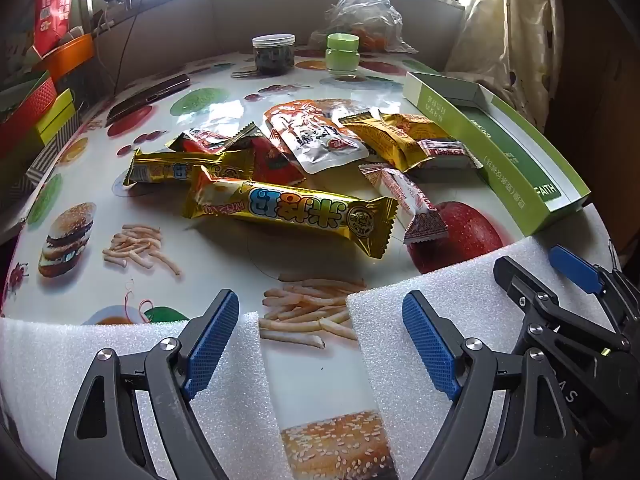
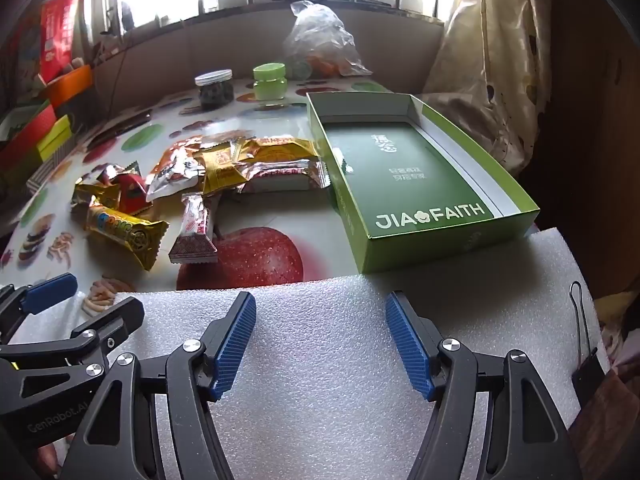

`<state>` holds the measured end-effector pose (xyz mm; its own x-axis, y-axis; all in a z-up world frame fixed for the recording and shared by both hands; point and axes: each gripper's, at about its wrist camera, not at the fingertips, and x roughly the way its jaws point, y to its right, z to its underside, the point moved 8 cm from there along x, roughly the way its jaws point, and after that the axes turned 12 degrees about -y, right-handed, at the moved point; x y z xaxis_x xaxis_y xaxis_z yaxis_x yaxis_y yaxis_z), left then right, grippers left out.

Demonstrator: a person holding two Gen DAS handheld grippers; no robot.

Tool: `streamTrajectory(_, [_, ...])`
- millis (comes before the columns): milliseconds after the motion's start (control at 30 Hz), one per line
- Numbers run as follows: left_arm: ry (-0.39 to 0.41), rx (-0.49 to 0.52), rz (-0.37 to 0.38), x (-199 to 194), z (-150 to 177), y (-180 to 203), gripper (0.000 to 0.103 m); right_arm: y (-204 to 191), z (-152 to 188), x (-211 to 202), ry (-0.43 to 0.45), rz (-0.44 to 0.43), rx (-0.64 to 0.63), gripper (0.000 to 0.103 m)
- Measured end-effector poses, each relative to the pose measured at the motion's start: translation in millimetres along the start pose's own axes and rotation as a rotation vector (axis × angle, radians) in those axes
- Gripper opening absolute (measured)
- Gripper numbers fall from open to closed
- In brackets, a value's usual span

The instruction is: Organize snacks

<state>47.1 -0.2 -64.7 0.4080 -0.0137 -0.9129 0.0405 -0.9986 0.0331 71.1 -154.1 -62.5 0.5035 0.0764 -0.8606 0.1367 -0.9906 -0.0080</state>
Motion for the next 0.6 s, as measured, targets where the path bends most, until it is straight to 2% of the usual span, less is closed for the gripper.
streamTrajectory(600, [-0.001, 0.001, -0.002, -0.2, 0.3, 0.8, 0.084, 1.0, 0.1, -1.6, -0.001, 0.0, 0.001, 0.068])
